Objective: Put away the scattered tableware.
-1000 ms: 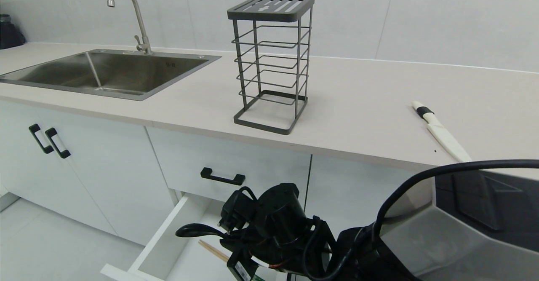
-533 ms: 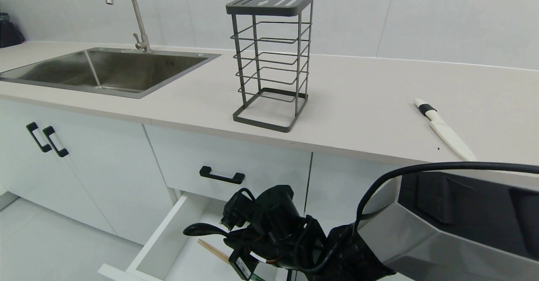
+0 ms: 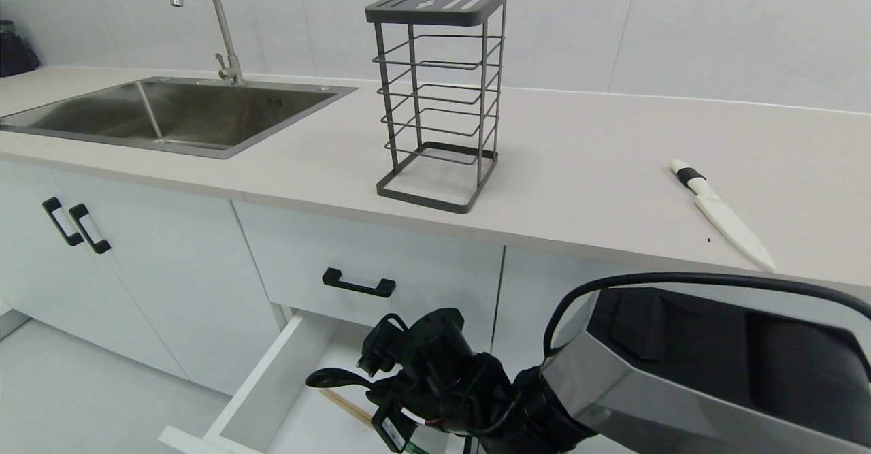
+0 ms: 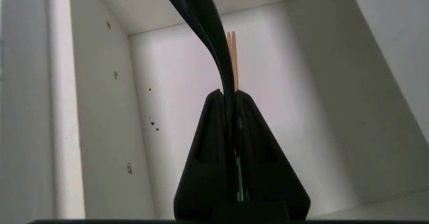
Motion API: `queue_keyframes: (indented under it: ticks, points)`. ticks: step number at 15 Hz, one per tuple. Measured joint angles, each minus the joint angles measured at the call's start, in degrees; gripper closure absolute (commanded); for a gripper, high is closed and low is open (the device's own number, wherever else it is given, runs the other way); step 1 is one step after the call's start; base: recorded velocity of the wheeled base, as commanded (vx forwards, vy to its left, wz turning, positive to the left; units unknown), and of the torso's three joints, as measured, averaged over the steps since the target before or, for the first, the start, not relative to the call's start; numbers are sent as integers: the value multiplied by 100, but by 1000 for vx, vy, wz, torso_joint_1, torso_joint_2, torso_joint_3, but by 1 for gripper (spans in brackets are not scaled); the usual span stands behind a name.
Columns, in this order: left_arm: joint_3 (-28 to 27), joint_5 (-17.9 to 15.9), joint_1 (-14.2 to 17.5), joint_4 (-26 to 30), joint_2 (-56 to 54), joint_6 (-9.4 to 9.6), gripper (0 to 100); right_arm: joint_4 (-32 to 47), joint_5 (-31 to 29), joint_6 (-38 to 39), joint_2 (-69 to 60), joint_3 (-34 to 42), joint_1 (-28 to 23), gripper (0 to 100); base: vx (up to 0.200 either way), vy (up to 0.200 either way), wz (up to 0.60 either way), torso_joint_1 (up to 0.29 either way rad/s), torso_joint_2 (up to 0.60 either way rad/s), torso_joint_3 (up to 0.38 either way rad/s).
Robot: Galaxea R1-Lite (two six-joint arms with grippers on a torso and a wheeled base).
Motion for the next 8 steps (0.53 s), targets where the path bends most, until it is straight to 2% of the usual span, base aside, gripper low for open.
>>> queue_keyframes:
  ticks: [8]
  points:
    - [0, 0, 0, 0, 0, -2, 0, 194, 27, -172, 413, -540, -18, 100, 0, 0, 0, 0, 0, 0]
